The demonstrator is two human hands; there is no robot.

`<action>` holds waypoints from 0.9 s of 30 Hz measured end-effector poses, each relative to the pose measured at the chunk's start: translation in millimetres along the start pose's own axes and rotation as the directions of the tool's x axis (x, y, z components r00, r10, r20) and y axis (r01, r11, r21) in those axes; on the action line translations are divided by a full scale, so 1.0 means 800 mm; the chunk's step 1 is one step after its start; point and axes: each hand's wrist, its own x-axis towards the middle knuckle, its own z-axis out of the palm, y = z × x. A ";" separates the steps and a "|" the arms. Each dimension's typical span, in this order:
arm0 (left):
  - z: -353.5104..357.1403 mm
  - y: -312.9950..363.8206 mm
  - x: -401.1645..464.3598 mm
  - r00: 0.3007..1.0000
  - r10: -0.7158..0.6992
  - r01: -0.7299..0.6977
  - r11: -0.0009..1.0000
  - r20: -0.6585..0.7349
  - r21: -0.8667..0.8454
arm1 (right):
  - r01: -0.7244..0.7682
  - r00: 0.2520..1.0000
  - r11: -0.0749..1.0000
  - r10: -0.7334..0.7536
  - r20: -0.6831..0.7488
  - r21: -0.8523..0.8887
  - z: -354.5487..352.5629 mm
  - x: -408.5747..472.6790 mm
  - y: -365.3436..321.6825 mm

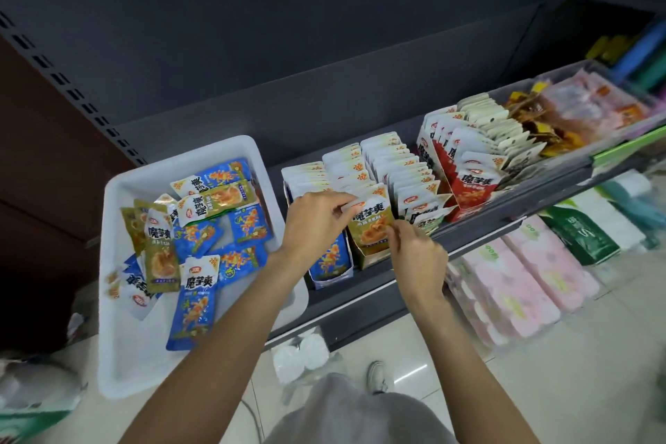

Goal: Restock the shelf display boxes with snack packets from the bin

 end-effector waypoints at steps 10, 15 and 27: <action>0.040 0.009 0.013 0.986 -0.057 0.023 0.976 0.157 0.215 | 0.081 0.989 0.988 -0.096 0.114 0.134 0.013 -0.028 -0.018; 0.016 0.005 0.000 0.999 -0.031 0.031 0.999 -0.026 -0.007 | 0.108 0.989 0.984 -0.120 0.082 0.139 0.000 -0.021 -0.018; -0.076 -0.191 -0.163 0.812 -0.582 0.578 0.785 -0.056 0.221 | 0.477 0.599 0.731 -0.676 0.428 0.487 0.037 0.030 -0.202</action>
